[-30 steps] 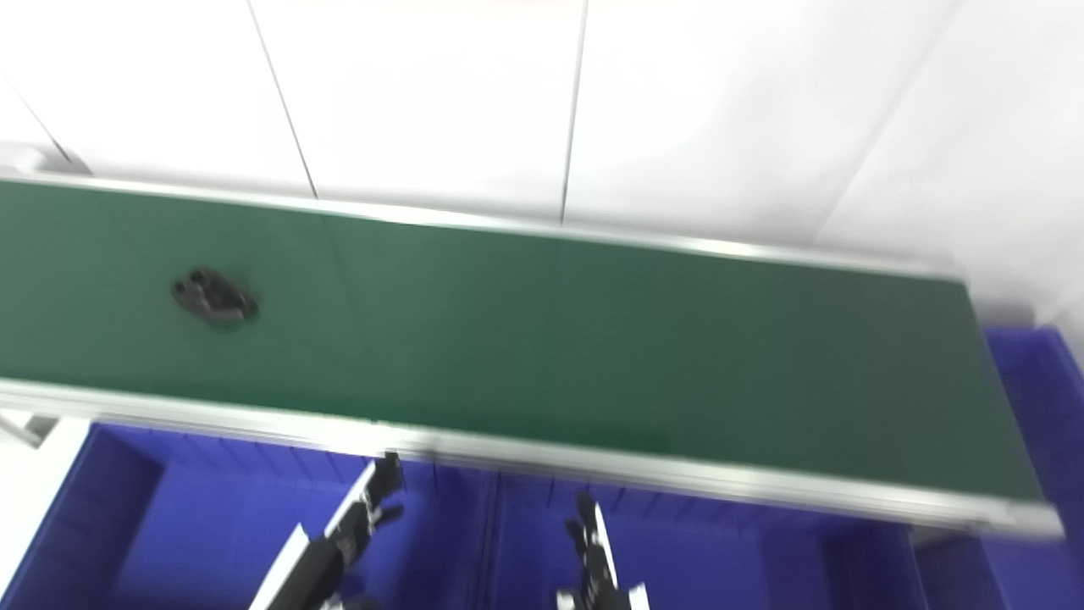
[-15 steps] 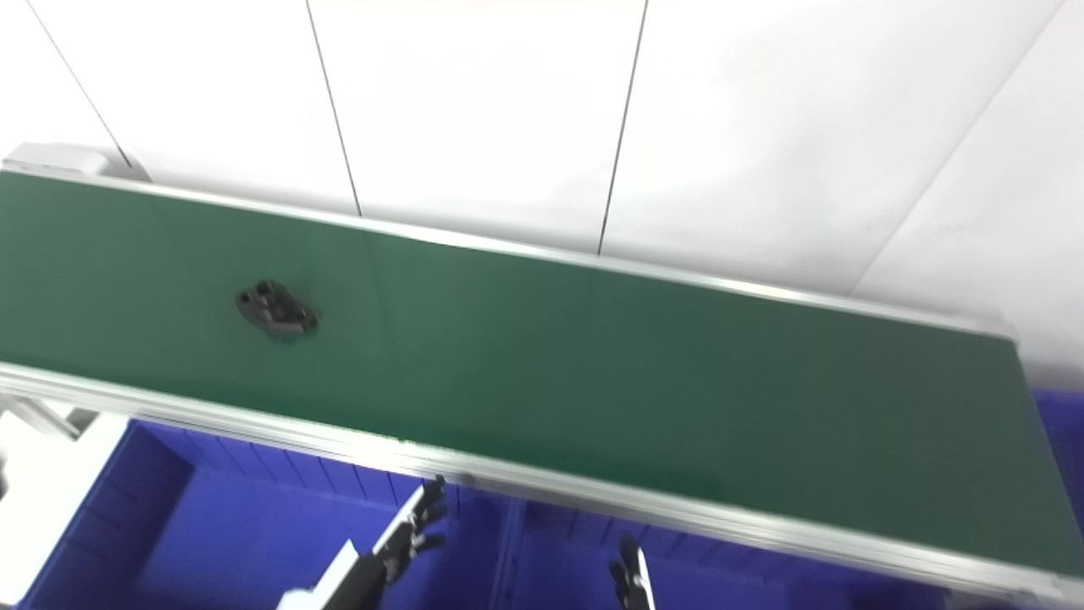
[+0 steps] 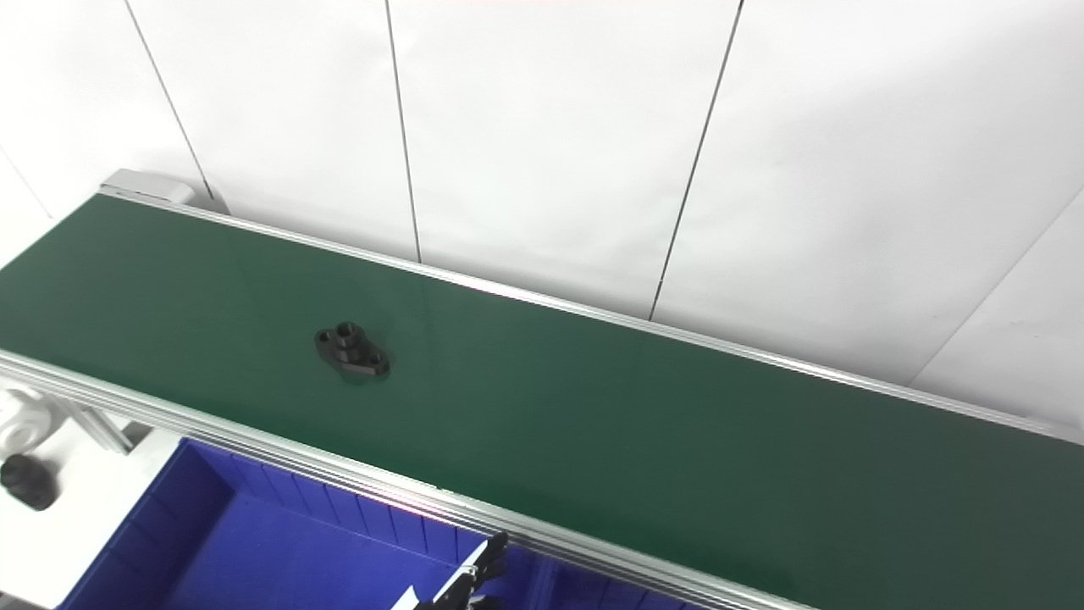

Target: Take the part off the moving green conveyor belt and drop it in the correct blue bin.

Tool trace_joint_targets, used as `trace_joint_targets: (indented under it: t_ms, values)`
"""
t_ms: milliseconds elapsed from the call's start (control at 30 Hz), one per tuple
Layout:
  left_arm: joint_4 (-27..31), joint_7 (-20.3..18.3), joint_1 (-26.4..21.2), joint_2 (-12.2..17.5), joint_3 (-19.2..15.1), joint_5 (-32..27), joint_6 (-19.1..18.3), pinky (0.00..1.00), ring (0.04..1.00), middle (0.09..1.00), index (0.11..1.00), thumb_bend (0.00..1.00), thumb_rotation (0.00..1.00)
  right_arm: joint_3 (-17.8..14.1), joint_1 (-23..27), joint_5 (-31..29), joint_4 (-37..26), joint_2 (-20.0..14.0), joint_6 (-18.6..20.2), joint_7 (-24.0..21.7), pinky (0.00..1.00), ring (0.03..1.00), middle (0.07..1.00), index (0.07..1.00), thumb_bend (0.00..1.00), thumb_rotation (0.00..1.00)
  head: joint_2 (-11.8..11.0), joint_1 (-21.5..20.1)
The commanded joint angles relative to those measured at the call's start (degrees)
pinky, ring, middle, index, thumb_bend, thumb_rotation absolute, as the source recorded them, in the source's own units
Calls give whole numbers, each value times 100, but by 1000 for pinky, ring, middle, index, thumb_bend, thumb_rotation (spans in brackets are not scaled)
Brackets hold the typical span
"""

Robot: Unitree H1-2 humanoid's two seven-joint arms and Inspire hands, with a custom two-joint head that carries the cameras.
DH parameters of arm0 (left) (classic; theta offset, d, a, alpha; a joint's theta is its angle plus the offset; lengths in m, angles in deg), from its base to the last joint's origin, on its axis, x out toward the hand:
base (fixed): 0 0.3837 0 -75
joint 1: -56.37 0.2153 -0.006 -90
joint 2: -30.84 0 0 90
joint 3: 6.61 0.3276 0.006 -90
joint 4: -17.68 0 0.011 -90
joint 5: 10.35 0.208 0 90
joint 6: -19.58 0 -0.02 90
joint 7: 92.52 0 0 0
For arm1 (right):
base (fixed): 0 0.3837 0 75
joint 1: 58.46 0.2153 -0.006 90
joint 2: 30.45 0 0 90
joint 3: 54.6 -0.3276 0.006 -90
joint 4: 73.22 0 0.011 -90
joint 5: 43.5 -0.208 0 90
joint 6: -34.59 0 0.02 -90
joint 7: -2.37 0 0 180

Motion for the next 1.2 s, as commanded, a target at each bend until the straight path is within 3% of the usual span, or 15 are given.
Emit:
trace_joint_targets:
  t_ms: [0, 167, 300, 400, 467, 533, 600, 733, 833, 900, 967, 1067, 1167]
  values:
    - [94, 85, -25, -57, 59, 27, 229, 826, 961, 1000, 1000, 914, 785, -42, -62, 205, -217, -5, -213, -23, 1000, 978, 1000, 1000, 774, 723, 29, 28]
    - [93, 199, -62, -72, 178, 56, 232, 803, 950, 1000, 1000, 911, 775, -168, -279, 818, -767, 75, -173, 210, 1000, 982, 960, 1000, 695, 645, 79, 42]
    - [93, 188, -77, -65, 220, 2, 231, 807, 961, 1000, 1000, 923, 778, -189, -396, 1348, -1587, 214, -263, 378, 981, 955, 933, 993, 738, 704, 111, -14]
    - [81, 182, -89, -91, 213, 23, 227, 798, 963, 1000, 1000, 935, 788, -134, -228, 1948, -2273, 283, -307, 463, 880, 888, 920, 1000, 744, 799, 124, -95]
    - [76, 158, -96, -95, 219, 25, 223, 792, 968, 1000, 1000, 936, 792, -102, -2, 2288, -2591, 335, -289, 446, 832, 878, 919, 1000, 743, 803, 129, -119]
    - [79, 201, -115, -81, 255, 98, 228, 785, 977, 1000, 1000, 916, 813, -63, 414, 2503, -2875, 442, -69, 331, 923, 915, 928, 1000, 824, 771, 133, -129]
    - [78, 244, -127, -89, 266, 169, 230, 782, 975, 1000, 1000, 913, 816, -62, 819, 2773, -3003, 536, 156, 262, 910, 912, 926, 1000, 846, 769, 125, -126]
    - [83, 248, -140, -109, 275, 176, 227, 775, 973, 1000, 1000, 902, 814, -144, 1785, 3214, -2965, 764, 892, 34, 760, 860, 918, 1000, 938, 750, 136, -159]
    - [100, 166, -125, -155, 249, 111, 190, 795, 987, 1000, 1000, 932, 801, -226, 2389, 3608, -2852, 813, 1378, -87, 530, 679, 803, 954, 988, 758, 154, -178]
    - [110, 167, -133, -162, 251, 130, 197, 793, 987, 1000, 1000, 932, 802, -246, 2731, 3908, -2770, 778, 1674, -194, 504, 654, 782, 944, 994, 761, 167, -198]
    - [113, 153, -145, -166, 256, 123, 203, 788, 983, 1000, 1000, 921, 803, -231, 3031, 4215, -2710, 726, 1976, -366, 510, 646, 755, 918, 977, 745, 172, -218]
    - [152, 104, -142, -169, 246, 126, 157, 807, 995, 1000, 1000, 925, 794, -155, 3497, 4706, -2601, 711, 2525, -719, 570, 700, 799, 919, 975, 750, 186, -265]
    - [159, 84, -148, -175, 251, 147, 126, 810, 998, 1000, 1000, 933, 798, -67, 3838, 4927, -2392, 658, 2750, -859, 610, 738, 829, 925, 965, 764, 187, -263]
